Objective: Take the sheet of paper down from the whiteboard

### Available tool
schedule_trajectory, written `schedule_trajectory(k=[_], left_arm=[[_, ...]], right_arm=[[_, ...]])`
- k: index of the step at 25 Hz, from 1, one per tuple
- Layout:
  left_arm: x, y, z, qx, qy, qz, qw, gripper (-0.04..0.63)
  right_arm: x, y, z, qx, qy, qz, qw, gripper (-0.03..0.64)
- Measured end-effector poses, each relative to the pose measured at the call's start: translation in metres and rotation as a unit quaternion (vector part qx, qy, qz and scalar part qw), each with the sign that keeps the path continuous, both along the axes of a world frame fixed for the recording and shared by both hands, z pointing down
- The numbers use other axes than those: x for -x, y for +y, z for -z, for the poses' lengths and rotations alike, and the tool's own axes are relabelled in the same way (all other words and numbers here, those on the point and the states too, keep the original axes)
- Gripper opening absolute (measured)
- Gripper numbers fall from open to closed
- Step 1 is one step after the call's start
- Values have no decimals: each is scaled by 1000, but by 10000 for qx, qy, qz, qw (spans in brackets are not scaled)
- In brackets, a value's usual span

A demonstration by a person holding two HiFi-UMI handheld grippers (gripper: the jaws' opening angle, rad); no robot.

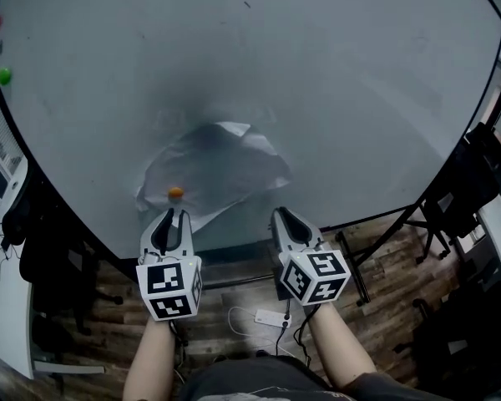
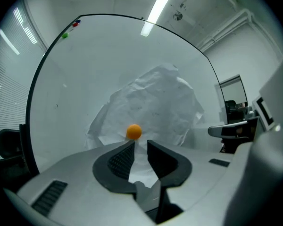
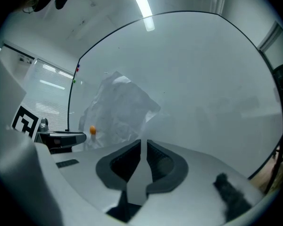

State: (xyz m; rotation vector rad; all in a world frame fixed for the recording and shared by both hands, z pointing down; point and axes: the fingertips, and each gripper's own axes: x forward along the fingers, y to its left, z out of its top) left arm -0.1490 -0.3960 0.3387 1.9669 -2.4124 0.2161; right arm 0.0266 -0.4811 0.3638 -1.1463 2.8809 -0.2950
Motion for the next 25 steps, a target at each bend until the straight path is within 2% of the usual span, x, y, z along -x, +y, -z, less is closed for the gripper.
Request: schedule_trajectory(k=[2,5,8,13,18,25], left_arm=[[-1,-2,1,3,3,71,10000,114],[0,-5,3,-3,-37,213,9998,138],[-1,-10,6,-40,-99,319,9994,160],[3,-16,13,-179,-54,506,9985,200],[6,-24,14,-204,-133,652,9976,216],[14,-29,16,-304,-15,946,9951,216]], right_arm=[[2,-6,3,-22,-44,65,10000,28],[8,-11,7,-54,-91,229,9997,32],[14,-16,11,-79,-157,333,9993,100],[16,-26,24,-219,-393,286,9986,112],[20,-30,32,-301,-614,449,9967,112],[25,-30,37,-444,-649,495,9957,110]])
